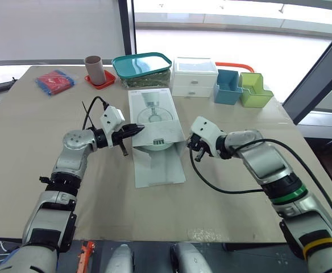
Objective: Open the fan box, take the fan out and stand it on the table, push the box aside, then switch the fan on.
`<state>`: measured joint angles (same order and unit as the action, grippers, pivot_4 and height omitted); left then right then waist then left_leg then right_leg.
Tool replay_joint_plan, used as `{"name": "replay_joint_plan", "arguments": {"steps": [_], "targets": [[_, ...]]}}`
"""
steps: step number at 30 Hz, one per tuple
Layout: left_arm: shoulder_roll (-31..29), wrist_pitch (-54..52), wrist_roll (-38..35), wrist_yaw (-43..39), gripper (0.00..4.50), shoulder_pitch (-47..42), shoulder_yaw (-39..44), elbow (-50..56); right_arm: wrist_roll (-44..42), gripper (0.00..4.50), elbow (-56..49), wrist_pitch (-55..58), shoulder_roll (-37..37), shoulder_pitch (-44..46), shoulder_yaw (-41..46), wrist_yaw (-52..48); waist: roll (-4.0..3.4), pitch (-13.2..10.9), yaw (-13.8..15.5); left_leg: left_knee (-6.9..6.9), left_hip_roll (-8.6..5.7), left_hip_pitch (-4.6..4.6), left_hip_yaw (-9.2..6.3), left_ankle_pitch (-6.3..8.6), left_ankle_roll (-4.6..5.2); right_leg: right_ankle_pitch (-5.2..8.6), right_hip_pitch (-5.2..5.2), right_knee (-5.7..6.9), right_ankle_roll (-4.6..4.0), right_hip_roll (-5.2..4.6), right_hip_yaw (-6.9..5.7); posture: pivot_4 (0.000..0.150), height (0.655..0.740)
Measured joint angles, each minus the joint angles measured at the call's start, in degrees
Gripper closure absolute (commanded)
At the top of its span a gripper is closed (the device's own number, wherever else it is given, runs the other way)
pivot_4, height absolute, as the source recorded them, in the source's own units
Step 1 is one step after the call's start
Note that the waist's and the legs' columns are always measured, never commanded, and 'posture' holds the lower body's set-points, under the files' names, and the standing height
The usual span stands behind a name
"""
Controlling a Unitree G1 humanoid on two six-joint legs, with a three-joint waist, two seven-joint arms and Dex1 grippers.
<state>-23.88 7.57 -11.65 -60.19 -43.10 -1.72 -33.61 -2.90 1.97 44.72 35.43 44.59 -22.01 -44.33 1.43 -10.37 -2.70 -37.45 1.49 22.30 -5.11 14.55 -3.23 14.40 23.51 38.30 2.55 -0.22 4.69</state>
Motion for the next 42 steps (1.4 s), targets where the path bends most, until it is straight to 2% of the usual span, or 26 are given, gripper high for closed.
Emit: {"name": "replay_joint_plan", "arguments": {"steps": [10,27,42], "targets": [[-1.2,-0.8,-0.1,0.1,4.5,1.3,0.4,2.0,0.0,4.42,1.9,-1.6,-3.1,0.3,2.2,0.1,-0.01,0.0,0.0,0.01,0.01,-0.02,0.0,0.0,0.0,0.0,0.0,0.01,0.0,0.01,0.0,0.15,0.74],[-3.7,-1.3,-0.1,0.2,4.5,1.9,1.4,2.4,-1.9,4.42,-5.1,-1.3,-3.6,-2.1,2.3,-4.3,-0.02,0.0,-0.3,0.01,0.05,-0.06,0.01,0.0,0.01,-0.02,0.01,0.07,-0.04,0.05,0.0,0.15,0.74],[-4.2,-1.1,0.2,0.6,4.5,0.9,1.7,0.4,-2.5,4.42,-8.3,1.0,-5.3,-4.1,2.6,-3.3,-0.02,0.0,-0.3,0.01,0.05,-0.06,0.0,0.0,0.0,-0.02,0.02,0.09,-0.04,0.04,-0.01,0.15,0.74]]}}
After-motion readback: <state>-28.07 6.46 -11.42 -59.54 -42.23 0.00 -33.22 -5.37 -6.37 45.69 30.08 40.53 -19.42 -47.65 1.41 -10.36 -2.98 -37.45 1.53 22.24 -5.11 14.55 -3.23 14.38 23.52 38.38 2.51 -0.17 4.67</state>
